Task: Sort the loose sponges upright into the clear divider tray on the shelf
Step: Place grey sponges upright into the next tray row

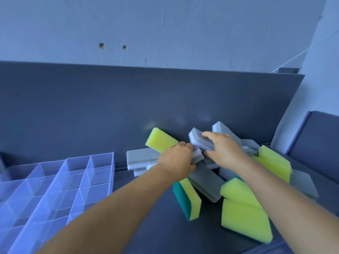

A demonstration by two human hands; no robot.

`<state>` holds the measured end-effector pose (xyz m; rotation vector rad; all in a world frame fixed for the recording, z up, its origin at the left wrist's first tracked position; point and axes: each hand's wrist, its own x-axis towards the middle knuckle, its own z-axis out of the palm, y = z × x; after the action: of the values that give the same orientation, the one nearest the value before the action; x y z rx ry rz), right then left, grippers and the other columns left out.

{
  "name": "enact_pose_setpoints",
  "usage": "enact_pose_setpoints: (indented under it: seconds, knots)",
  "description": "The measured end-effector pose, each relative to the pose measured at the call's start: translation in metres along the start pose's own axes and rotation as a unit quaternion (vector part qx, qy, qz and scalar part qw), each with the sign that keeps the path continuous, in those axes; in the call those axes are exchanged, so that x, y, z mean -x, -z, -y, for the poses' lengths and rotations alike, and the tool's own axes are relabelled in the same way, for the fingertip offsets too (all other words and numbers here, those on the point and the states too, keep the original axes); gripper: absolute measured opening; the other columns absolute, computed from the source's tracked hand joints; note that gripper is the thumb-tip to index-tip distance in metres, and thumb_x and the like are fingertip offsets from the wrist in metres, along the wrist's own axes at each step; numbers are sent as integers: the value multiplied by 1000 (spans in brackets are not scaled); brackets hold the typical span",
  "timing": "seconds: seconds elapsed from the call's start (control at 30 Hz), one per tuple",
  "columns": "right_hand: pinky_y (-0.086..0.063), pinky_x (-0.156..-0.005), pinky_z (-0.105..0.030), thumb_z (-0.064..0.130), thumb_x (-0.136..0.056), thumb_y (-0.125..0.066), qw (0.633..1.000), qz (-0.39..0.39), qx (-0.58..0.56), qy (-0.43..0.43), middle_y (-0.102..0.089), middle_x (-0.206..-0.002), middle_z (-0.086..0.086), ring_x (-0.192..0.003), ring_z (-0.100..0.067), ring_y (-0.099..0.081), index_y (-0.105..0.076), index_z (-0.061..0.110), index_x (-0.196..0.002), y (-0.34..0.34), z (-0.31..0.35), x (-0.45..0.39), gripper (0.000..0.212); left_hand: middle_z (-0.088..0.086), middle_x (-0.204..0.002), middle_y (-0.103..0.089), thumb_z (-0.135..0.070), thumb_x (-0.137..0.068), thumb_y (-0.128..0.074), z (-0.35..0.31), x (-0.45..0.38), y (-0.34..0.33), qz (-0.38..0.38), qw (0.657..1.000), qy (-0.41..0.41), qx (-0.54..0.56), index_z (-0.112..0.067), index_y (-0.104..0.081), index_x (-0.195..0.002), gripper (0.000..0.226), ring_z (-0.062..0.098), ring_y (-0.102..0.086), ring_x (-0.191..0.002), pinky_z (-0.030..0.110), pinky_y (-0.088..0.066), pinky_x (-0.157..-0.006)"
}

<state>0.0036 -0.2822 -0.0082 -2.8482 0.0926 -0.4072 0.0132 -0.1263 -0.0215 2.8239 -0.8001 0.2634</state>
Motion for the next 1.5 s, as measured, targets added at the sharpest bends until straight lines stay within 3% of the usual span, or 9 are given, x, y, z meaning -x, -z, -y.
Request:
enact_pose_setpoints:
  seconds: [0.2,0.33,0.47,0.6,0.77,0.9,1.03,1.23,1.5]
  knots:
    - [-45,-78,-35,22,-91,-53,995,-81,58,27,-56,-108,0,-108,-23,-45,-53,15,-106,-12,6,-3,16,7,-119,-47,-28,-93,-54,6,7,8,-16,1000,8,23,-12,-48,-126,38,32,-59,-97,37,-47,-82]
    - [-24,-56,-26,7,-90,-43,986,-152,61,42,-51,-85,0,-83,-19,-39,-45,14,-79,-6,14,-4,13,6,-119,-50,-30,-94,-52,16,15,18,-58,997,21,46,-14,-48,-129,39,31,-60,-97,38,-49,-82]
    - [-28,-70,-26,11,-93,-41,979,-191,-36,62,-56,-94,-1,-91,-25,-48,-47,16,-81,3,27,-1,15,5,-122,-52,-24,-93,-51,28,27,33,-101,992,35,67,-16,-45,-131,39,29,-58,-100,38,-50,-80]
    - [-35,-74,-32,13,-93,-44,970,-143,-162,112,-56,-110,-6,-107,-28,-51,-49,9,-82,13,56,9,12,3,-119,-56,-20,-92,-51,42,44,48,-135,984,55,99,-16,-48,-126,34,27,-56,-101,37,-49,-81]
    - [-34,-60,-32,22,-91,-43,947,-58,-297,106,-45,-66,5,-65,-17,-41,-45,15,-76,18,92,20,16,2,-117,-57,-15,-91,-53,70,71,71,-161,977,58,131,-17,-51,-125,34,24,-54,-101,34,-46,-86]
    - [-41,-69,-30,22,-90,-49,926,-47,-359,108,-58,-89,10,-80,-14,-54,-49,20,-99,13,126,25,9,-1,-115,-51,-13,-93,-48,98,101,90,-175,975,61,119,-20,-48,-131,39,23,-52,-101,34,-46,-88]
    - [-46,-79,-26,23,-87,-60,896,21,-423,136,-55,-114,10,-100,-14,-59,-32,42,-134,6,169,35,57,-2,-115,-48,-13,-93,-47,135,136,107,-177,975,83,101,-23,-47,-134,41,22,-52,-100,35,-46,-90]
    - [-32,-97,-22,24,-88,-59,917,65,-333,211,-36,-145,15,-129,-8,-39,-32,46,-139,-12,247,52,62,-2,-117,-56,-13,-88,-53,200,193,129,-188,974,103,79,-25,-51,-126,39,21,-53,-105,37,-46,-91]
    - [-42,-56,-24,23,-77,-73,921,15,-348,174,-60,-101,6,-69,-10,-52,-56,35,-97,-39,356,77,29,1,-112,-55,-18,-91,-54,292,258,156,-177,975,122,54,-25,-54,-128,38,23,-54,-105,36,-46,-91]
